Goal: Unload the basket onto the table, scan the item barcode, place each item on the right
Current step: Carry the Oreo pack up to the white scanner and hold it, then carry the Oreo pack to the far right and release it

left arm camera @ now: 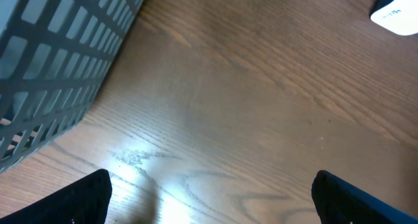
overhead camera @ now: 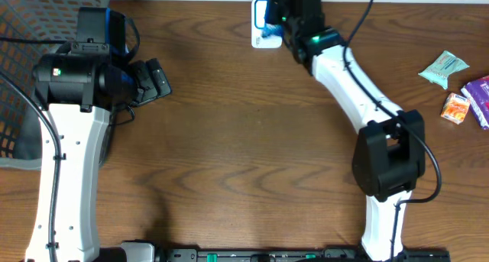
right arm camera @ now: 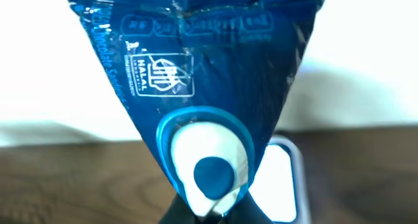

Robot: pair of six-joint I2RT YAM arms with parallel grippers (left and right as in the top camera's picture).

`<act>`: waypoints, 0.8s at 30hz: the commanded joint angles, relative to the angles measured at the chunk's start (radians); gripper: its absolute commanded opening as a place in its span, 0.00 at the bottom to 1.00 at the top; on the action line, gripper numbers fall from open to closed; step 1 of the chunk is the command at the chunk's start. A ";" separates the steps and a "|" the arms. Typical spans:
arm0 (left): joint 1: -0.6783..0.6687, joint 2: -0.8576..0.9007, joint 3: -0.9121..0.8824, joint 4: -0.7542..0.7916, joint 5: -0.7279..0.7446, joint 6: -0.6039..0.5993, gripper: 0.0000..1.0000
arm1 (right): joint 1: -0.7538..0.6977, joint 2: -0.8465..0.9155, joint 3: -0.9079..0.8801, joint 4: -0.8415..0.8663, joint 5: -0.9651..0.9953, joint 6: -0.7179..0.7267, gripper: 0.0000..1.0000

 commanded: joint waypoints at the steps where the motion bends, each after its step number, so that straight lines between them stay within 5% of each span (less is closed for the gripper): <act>1: 0.004 0.005 0.003 -0.002 -0.016 0.006 0.98 | 0.008 0.032 0.022 0.061 0.068 0.011 0.01; 24: 0.004 0.005 0.002 -0.002 -0.016 0.006 0.98 | -0.011 0.139 0.039 0.180 0.155 -0.008 0.01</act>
